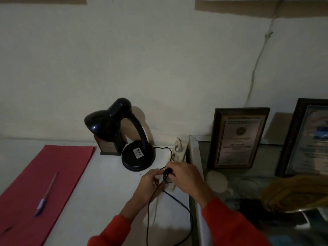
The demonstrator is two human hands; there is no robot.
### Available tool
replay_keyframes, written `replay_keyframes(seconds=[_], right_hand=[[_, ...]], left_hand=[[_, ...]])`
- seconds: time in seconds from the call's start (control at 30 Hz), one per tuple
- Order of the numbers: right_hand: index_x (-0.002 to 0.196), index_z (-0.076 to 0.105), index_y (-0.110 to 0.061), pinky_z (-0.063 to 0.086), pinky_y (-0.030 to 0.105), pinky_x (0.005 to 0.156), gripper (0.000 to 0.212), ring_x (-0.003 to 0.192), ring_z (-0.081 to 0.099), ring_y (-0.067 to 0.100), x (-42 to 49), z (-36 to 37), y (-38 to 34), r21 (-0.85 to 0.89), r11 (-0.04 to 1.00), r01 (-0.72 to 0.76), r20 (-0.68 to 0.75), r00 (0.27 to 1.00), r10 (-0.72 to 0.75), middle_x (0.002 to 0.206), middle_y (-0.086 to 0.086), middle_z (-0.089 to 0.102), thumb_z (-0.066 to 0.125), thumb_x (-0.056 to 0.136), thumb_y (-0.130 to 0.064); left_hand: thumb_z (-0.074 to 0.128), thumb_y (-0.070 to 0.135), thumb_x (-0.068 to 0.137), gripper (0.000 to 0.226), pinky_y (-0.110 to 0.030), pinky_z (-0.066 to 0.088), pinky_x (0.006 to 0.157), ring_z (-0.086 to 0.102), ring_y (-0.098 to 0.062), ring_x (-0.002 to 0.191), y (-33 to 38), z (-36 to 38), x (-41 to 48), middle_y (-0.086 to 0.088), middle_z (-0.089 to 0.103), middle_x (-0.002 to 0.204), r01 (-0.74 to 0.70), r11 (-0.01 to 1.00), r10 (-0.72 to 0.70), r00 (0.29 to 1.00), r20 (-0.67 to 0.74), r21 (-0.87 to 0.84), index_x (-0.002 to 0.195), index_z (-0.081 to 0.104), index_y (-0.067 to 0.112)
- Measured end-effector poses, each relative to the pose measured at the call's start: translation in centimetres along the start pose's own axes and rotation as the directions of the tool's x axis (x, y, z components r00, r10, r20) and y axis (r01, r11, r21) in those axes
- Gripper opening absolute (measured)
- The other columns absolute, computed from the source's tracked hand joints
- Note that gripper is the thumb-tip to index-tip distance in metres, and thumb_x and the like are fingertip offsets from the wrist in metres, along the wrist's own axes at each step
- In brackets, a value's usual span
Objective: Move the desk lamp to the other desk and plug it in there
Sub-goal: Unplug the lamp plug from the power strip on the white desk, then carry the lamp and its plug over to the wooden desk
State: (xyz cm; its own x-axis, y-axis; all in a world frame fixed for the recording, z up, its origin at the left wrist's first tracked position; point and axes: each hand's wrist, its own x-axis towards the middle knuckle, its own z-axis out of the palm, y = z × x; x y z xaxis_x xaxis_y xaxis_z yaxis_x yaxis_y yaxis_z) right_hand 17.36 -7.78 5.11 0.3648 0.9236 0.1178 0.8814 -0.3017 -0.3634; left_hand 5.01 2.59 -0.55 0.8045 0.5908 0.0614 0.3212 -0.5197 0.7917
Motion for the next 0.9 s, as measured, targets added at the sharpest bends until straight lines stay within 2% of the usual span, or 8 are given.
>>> replay_keyframes(seconds=[0.13, 0.2, 0.27, 0.33, 0.43, 0.6, 0.8, 0.9], right_hand=[[0.101, 0.065, -0.029, 0.044, 0.025, 0.065, 0.022, 0.086, 0.064, 0.019, -0.2, -0.2, -0.3, 0.176, 0.980, -0.091, 0.051, 0.995, 0.083, 0.093, 0.001, 0.072, 0.060, 0.083, -0.018], [0.100, 0.066, -0.028, 0.040, 0.021, 0.061, 0.025, 0.078, 0.064, 0.017, -0.3, -0.2, -0.4, 0.282, 0.948, -0.148, 0.067, 0.989, 0.135, 0.087, 0.002, 0.071, 0.055, 0.084, -0.013], [0.095, 0.066, -0.029, 0.040, 0.018, 0.055, 0.022, 0.066, 0.061, 0.008, -0.3, -0.3, -0.6, 0.408, 0.885, -0.225, 0.081, 0.974, 0.211, 0.081, -0.001, 0.070, 0.051, 0.087, -0.016], [0.087, 0.065, -0.031, 0.044, 0.017, 0.056, 0.014, 0.064, 0.061, 0.004, -0.1, -0.5, -0.9, 0.551, 0.790, -0.269, 0.085, 0.960, 0.268, 0.078, -0.001, 0.070, 0.053, 0.089, -0.024], [0.078, 0.061, -0.025, 0.049, 0.030, 0.060, 0.011, 0.066, 0.063, 0.019, 0.2, -0.6, -1.4, 0.748, 0.613, -0.253, 0.061, 0.946, 0.317, 0.087, 0.014, 0.070, 0.061, 0.088, -0.019], [0.085, 0.051, -0.016, 0.043, 0.017, 0.042, 0.016, 0.049, 0.063, 0.008, 0.2, -0.3, -1.3, 0.901, 0.319, -0.294, 0.168, 0.914, 0.369, 0.085, 0.005, 0.070, 0.056, 0.089, -0.001], [0.106, 0.051, -0.016, 0.050, 0.031, 0.063, 0.025, 0.062, 0.068, 0.014, 0.1, -0.3, -0.6, 0.950, 0.111, -0.293, 0.237, 0.903, 0.358, 0.105, 0.012, 0.070, 0.060, 0.087, -0.003], [0.113, 0.057, -0.020, 0.050, 0.038, 0.074, 0.029, 0.071, 0.069, 0.016, 0.0, -0.4, -0.1, 0.953, 0.086, -0.291, 0.250, 0.913, 0.322, 0.103, 0.008, 0.074, 0.060, 0.088, -0.005]], left_hand=[[0.070, 0.012, 0.081, 0.029, -0.004, 0.043, 0.069, 0.063, -0.015, 0.087, -0.6, -0.6, 0.1, -0.003, 0.064, 0.109, -0.010, 0.999, 0.009, 1.000, 0.025, 0.033, 0.109, 0.065, 0.017], [0.066, 0.007, 0.082, 0.021, -0.007, 0.043, 0.068, 0.062, -0.014, 0.086, -0.8, -1.0, 0.2, 0.000, 0.065, 0.100, 0.039, 0.999, -0.038, 0.997, -0.070, 0.013, 0.096, 0.067, 0.022], [0.064, 0.000, 0.079, 0.026, -0.013, 0.043, 0.070, 0.061, -0.017, 0.085, -0.8, -1.5, 0.5, 0.002, 0.063, 0.093, 0.075, 0.996, -0.083, 0.973, -0.217, -0.044, 0.088, 0.064, 0.025], [0.065, -0.002, 0.077, 0.026, -0.024, 0.049, 0.079, 0.061, -0.023, 0.090, -0.6, -2.4, 1.2, -0.004, 0.060, 0.097, 0.097, 0.986, -0.139, 0.920, -0.365, -0.133, 0.093, 0.062, 0.018], [0.068, 0.004, 0.079, 0.039, -0.045, 0.050, 0.095, 0.057, -0.029, 0.107, 0.4, -4.3, 3.4, -0.016, 0.057, 0.116, 0.132, 0.954, -0.248, 0.852, -0.460, -0.270, 0.115, 0.052, 0.007], [0.067, 0.023, 0.084, 0.062, -0.037, 0.030, 0.110, 0.039, -0.025, 0.133, 3.9, -7.4, 7.4, -0.011, 0.044, 0.143, 0.091, 0.884, -0.337, 0.802, -0.493, -0.458, 0.136, 0.037, 0.010], [0.058, 0.043, 0.086, 0.051, -0.051, 0.036, 0.110, 0.052, -0.029, 0.122, 6.5, -9.5, 10.3, -0.013, 0.059, 0.127, 0.035, 0.753, -0.407, 0.810, -0.424, -0.657, 0.125, 0.051, 0.012], [0.053, 0.049, 0.087, 0.039, -0.051, 0.038, 0.110, 0.056, -0.026, 0.118, 6.9, -10.0, 11.0, -0.011, 0.064, 0.121, 0.017, 0.706, -0.428, 0.807, -0.407, -0.708, 0.111, 0.062, 0.019]])
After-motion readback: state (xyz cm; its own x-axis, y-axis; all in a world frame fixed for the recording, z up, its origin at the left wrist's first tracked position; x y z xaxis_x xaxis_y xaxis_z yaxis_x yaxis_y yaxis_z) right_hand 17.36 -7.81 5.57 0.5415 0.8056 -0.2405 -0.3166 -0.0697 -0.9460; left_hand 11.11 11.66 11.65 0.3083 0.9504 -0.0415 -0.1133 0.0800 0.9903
